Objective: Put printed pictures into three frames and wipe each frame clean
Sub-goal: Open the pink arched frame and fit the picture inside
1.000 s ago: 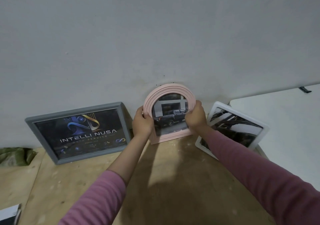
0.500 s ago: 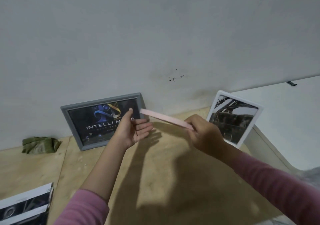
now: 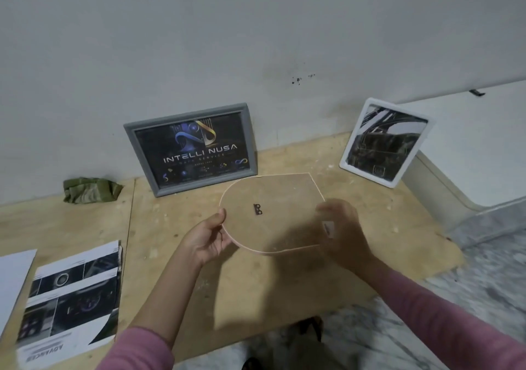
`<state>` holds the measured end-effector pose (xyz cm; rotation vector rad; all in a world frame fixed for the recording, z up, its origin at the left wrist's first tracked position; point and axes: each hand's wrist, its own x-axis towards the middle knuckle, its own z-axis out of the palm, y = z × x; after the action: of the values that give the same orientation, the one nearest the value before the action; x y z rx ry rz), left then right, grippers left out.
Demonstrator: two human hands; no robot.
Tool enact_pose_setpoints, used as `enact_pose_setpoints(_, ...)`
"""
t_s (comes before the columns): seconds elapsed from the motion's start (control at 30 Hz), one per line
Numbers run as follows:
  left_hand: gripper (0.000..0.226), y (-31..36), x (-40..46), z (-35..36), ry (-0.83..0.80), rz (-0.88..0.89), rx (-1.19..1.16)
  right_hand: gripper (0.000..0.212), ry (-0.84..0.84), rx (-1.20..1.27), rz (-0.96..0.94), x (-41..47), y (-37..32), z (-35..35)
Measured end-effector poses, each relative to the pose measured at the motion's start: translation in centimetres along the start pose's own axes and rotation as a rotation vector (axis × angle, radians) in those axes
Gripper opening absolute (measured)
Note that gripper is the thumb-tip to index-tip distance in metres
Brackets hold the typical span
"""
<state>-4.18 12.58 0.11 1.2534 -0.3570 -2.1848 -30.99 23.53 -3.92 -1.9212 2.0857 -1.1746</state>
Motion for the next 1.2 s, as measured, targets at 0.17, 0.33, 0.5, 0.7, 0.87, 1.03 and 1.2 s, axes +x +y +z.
enact_pose_setpoints(0.17, 0.025, -2.3, -0.4, -2.1, -0.002, -0.017, -0.095, 0.038, -0.202, 0.507, 1.08, 0.7, 0.9, 0.2)
enact_pose_setpoints(0.33, 0.063, -4.0, 0.3, -2.7, -0.094, 0.016, -0.245, 0.037, -0.16, 0.637, 1.209, 0.3, 1.3, 1.8)
enact_pose_setpoints(0.5, 0.055, -5.6, 0.1, -1.4, -0.214, 0.083, -0.385, 0.035, -0.208, 0.663, 1.216, 0.5, 2.3, 2.0)
enact_pose_setpoints(0.7, 0.032, -7.1, 2.2, -0.3, -0.073, 0.131, -0.349, 0.032, -0.173, 0.591, 1.214, 1.9, 4.1, 1.4)
enact_pose_setpoints(0.87, 0.003, -8.1, 3.4, 0.8, 0.256, 0.401, -0.069, 0.03, -0.17, 0.568, 1.204, 2.3, 5.3, 1.6)
enact_pose_setpoints(1.03, 0.006, -8.5, 3.2, 2.3, 0.41, 0.524, 0.114, 0.029, -0.175, 0.576, 1.193, 2.2, 5.9, 1.8)
enact_pose_setpoints(1.2, 0.007, -9.0, 3.7, 2.0, 0.628, 0.712, 0.33, 0.029, -0.192, 0.574, 1.172, 2.4, 5.7, 2.2)
